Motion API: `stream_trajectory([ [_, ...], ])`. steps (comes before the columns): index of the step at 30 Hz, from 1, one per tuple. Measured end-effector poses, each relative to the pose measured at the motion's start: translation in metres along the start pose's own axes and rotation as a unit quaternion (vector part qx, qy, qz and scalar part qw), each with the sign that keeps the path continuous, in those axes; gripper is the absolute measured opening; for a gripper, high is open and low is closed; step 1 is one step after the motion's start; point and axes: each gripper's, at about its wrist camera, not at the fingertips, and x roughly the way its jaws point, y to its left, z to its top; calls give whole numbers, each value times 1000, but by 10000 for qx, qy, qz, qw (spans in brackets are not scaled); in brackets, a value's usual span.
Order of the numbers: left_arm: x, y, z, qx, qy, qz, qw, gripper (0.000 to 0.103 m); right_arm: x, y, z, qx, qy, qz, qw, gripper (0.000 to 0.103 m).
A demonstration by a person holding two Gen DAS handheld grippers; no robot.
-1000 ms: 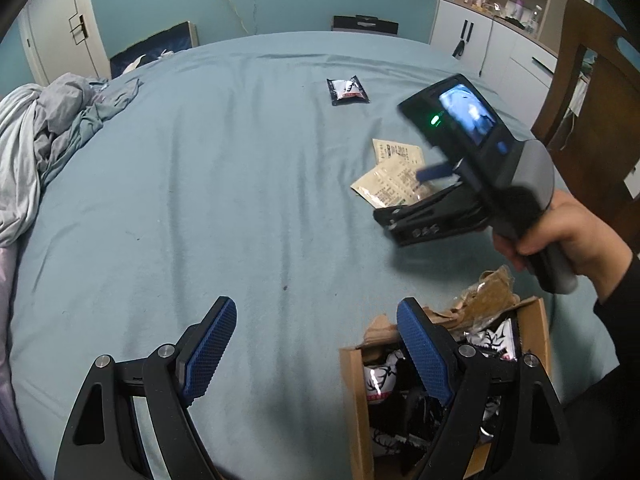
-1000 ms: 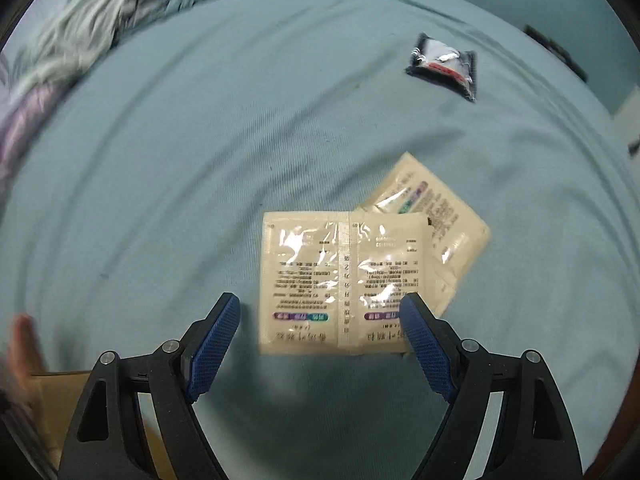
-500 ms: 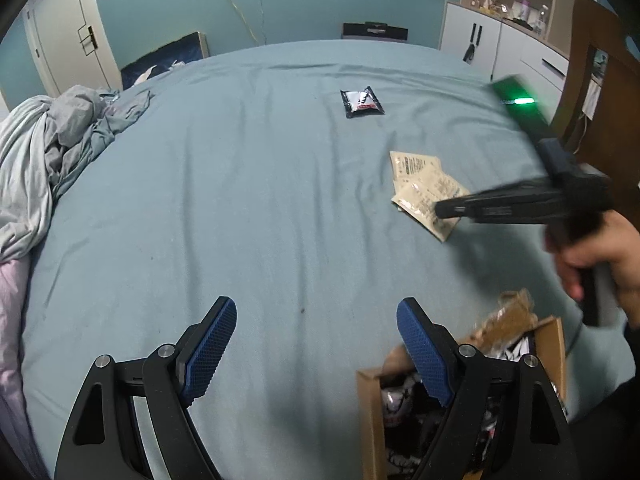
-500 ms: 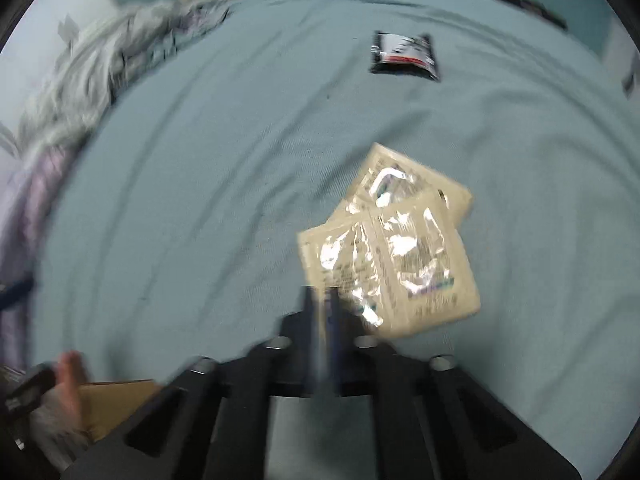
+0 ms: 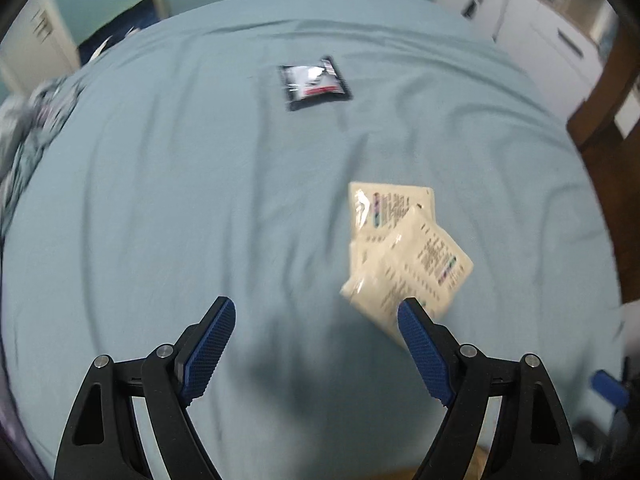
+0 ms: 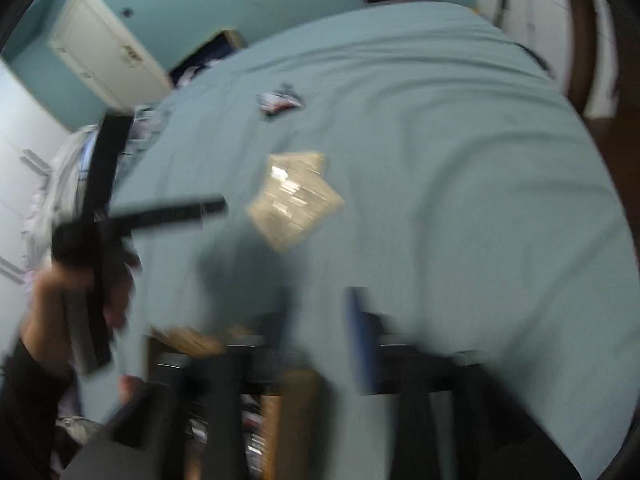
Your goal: Organize snacks
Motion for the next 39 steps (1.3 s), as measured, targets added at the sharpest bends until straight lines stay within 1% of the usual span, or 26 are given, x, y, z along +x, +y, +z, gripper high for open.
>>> stream_trajectory([
  [1, 7, -8, 5, 173, 36, 36, 9998, 84, 6, -4, -3, 145, 45, -180, 9997, 79],
  [2, 14, -18, 9, 401, 75, 33, 9992, 84, 10, -5, -2, 241, 64, -210, 9995, 79],
  [4, 25, -36, 12, 868, 176, -74, 9960, 84, 24, -10, 10, 516, 163, -72, 9985, 79],
  [5, 33, -49, 11, 1278, 275, -155, 9913, 85, 29, -13, 15, 630, 201, -17, 9978, 79],
  [7, 43, -63, 9, 1759, 360, -157, 9836, 85, 40, -20, 30, 863, 205, 44, 9960, 79],
  [8, 49, -70, 6, 2025, 375, -85, 9785, 87, 45, -27, 38, 907, 181, 31, 9957, 79],
  [9, 53, -73, 4, 2173, 351, -48, 9755, 95, 50, -30, 46, 940, 141, -20, 9955, 79],
  [10, 56, -73, 4, 2183, 332, -110, 9753, 101, 53, -34, 53, 953, 121, -59, 9954, 79],
  [11, 59, -72, 4, 2150, 372, -220, 9757, 103, 59, -36, 60, 972, 97, -97, 9952, 79],
  [13, 67, -70, 4, 1993, 577, -427, 9773, 102, 68, -39, 70, 1017, 28, -40, 9948, 79],
  [14, 67, -66, 2, 1817, 524, -544, 9805, 99, 75, -43, 78, 1048, 8, 6, 9945, 79],
  [15, 65, -64, 1, 1766, 456, -607, 9814, 89, 83, -46, 81, 1082, 12, 24, 9941, 79],
  [17, 57, -61, -3, 1736, 328, -699, 9818, 80, 94, -50, 84, 1166, 63, 66, 9931, 79],
  [19, 49, -56, -6, 1627, 323, -794, 9830, 75, 104, -51, 85, 1245, 135, 190, 9919, 79],
  [21, 34, -45, -12, 1444, 216, -860, 9855, 74, 111, -51, 89, 1268, 203, 349, 9911, 79],
  [24, 1, -22, -22, 1062, -62, -953, 9897, 74, 124, -38, 101, 1108, 271, 637, 9914, 79],
  [25, -16, -10, -28, 852, -227, -1025, 9908, 75, 131, -34, 105, 1032, 317, 670, 9919, 79],
  [27, -34, 2, -37, 779, -356, -1149, 9897, 75, 147, -19, 111, 759, 502, 732, 9932, 79],
  [29, -55, 13, -50, 828, -436, -1176, 9886, 75, 160, -7, 116, 631, 625, 858, 9923, 79],
  [30, -64, 21, -57, 838, -478, -1199, 9881, 75, 167, -3, 118, 666, 695, 1024, 9901, 79],
  [33, -93, 24, -74, 862, -578, -1390, 9848, 75, 179, -2, 122, 1014, 849, 1689, 9767, 79],
  [34, -100, 23, -87, 868, -600, -1462, 9836, 75, 180, -4, 122, 1052, 858, 1711, 9759, 79],
  [35, -111, 22, -99, 896, -594, -1556, 9819, 75, 180, -6, 122, 1027, 841, 1603, 9781, 79],
  [36, -118, 18, -104, 938, -574, -1611, 9808, 75, 179, -8, 122, 953, 804, 1434, 9818, 79],
  [37, -127, 15, -121, 1025, -561, -1657, 9792, 75, 180, -10, 121, 885, 765, 1295, 9846, 79],
  [39, -138, 5, -136, 1155, -542, -1659, 9779, 76, 179, -10, 117, 749, 690, 974, 9900, 79],
])
